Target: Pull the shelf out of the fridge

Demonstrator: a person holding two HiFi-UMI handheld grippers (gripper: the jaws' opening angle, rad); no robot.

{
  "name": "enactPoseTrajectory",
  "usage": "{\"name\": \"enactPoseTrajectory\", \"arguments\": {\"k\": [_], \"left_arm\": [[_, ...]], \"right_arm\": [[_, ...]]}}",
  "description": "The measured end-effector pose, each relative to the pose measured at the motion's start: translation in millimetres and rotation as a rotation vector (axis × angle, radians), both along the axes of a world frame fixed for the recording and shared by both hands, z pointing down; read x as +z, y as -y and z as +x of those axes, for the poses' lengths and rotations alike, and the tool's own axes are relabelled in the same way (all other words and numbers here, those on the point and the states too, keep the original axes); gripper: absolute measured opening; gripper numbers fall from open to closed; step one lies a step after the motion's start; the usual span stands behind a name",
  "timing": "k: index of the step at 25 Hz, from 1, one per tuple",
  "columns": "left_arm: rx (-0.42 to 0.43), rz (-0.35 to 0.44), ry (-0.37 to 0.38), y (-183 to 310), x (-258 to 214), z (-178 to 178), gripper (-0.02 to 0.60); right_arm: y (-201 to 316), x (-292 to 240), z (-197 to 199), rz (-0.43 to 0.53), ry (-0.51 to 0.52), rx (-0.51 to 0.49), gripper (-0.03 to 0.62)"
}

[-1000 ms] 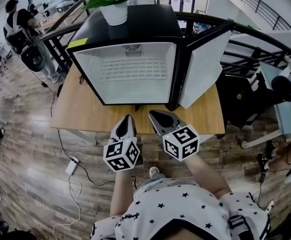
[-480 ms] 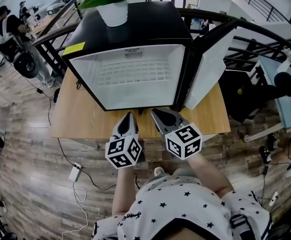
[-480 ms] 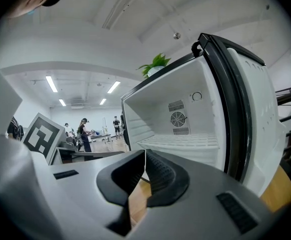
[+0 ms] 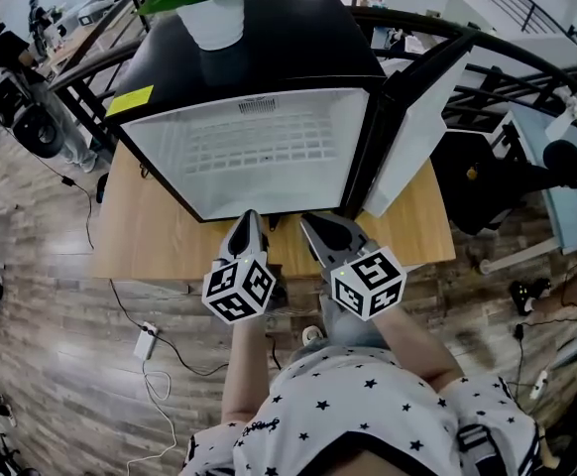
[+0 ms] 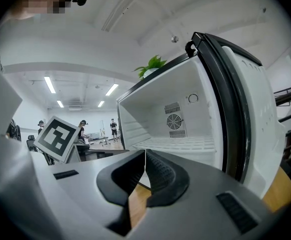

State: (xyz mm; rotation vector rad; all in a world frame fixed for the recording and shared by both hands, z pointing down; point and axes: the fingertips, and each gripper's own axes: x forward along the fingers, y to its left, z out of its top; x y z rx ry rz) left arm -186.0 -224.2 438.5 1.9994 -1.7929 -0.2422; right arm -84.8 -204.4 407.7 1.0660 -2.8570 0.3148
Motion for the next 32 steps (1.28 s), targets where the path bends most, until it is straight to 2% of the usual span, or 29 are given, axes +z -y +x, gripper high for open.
{"name": "enactPoseTrajectory", "arguments": {"k": [4, 9, 22, 26, 28, 32], "left_arm": [[-0.009, -0.012, -0.052, 14.7, 7.4, -3.8, 0.006], [-0.016, -0.021, -0.152, 33.6, 17.0, -4.5, 0.005], [0.006, 0.036, -0.518, 75.8, 20.9, 1.8, 0.006], [-0.012, 0.039, -0.598, 85.4, 21.8, -0.4, 0.007], [-0.02, 0.047, -0.662, 90.0, 21.6, -1.7, 0.009], [-0.03, 0.066, -0.772, 100.1, 22.6, -4.2, 0.087]], "right_arm": [[10.3, 3.1, -4.1, -0.002, 0.001, -0.027, 0.021], [27.2, 3.9, -1.6, -0.006, -0.001, -0.043, 0.021], [58.1, 13.1, 0.5, -0.018, -0.008, -0.073, 0.021], [64.8, 13.6, 1.7, -0.02, -0.003, -0.074, 0.021], [67.4, 13.1, 2.4, -0.02, -0.002, -0.074, 0.021], [70.6, 12.7, 3.4, -0.019, 0.002, -0.078, 0.021]]}}
